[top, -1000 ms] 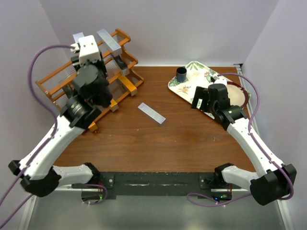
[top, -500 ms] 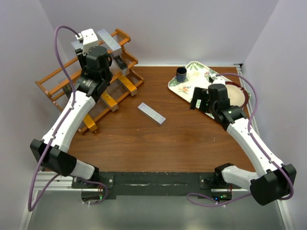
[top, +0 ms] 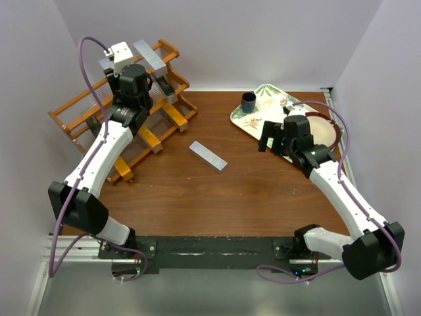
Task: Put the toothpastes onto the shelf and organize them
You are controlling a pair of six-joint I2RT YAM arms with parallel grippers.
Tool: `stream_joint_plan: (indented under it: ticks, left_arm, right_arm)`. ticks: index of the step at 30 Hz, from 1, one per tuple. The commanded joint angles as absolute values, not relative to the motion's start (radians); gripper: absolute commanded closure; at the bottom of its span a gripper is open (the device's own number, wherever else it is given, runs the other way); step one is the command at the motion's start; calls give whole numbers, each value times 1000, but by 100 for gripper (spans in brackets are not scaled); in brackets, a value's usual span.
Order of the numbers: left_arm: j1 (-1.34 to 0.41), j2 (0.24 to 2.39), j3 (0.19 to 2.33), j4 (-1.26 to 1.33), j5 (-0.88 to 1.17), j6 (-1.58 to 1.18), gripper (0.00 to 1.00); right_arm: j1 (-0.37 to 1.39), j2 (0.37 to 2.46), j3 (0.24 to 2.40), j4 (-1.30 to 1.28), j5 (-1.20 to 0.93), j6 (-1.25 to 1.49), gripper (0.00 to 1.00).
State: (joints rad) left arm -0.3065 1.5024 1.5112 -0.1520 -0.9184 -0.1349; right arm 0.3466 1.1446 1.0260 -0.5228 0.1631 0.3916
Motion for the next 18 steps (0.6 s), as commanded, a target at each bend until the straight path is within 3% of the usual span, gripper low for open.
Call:
stream_joint_plan:
  ticks: [1, 18]
  left_arm:
    - [-284, 1512, 1517, -28, -897, -127, 82]
    - [-264, 1528, 1450, -29, -874, -195, 71]
  right_arm:
    - [345, 1150, 1026, -492, 140, 371, 2]
    - [345, 1166, 1029, -492, 114, 367, 2]
